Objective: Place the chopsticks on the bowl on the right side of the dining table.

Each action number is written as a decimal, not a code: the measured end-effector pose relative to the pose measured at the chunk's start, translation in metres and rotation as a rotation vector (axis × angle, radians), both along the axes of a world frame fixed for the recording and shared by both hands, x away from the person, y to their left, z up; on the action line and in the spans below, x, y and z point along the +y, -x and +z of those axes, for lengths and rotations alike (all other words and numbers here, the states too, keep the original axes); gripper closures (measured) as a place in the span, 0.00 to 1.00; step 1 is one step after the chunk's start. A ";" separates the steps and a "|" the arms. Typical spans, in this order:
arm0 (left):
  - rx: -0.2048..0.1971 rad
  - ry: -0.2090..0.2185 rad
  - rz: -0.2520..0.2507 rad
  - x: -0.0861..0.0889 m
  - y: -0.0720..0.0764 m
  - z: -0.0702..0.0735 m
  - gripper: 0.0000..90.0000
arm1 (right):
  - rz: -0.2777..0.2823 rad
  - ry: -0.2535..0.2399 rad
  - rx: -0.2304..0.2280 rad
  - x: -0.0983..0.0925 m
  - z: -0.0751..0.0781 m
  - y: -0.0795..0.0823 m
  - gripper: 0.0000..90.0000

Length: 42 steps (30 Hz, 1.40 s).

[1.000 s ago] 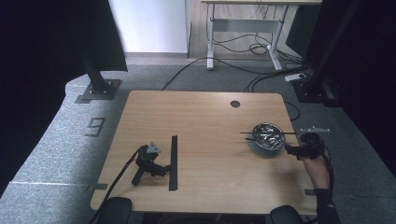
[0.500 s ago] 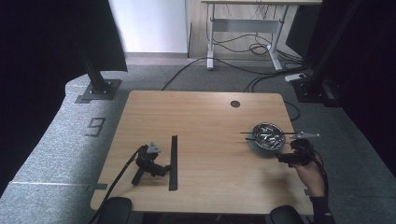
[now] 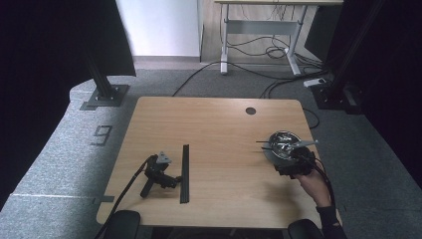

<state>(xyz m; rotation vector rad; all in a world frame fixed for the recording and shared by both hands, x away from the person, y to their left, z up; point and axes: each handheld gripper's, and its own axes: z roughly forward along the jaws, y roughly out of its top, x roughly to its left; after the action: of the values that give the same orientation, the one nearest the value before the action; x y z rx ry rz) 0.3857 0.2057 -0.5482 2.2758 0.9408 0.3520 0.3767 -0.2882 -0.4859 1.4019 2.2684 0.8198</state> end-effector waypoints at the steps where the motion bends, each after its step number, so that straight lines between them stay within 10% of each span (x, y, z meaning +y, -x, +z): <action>1: 0.000 0.000 0.000 0.000 0.000 0.000 0.00 | 0.013 0.000 0.009 0.004 -0.002 -0.001 0.00; 42: 0.001 0.000 0.000 0.000 0.000 0.000 0.00 | 0.232 -0.042 0.013 0.123 -0.030 -0.041 0.00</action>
<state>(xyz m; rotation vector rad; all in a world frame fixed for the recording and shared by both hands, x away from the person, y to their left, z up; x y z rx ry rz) 0.3857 0.2058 -0.5482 2.2759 0.9413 0.3515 0.4182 -0.1656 -0.5162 1.1776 2.4696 0.9353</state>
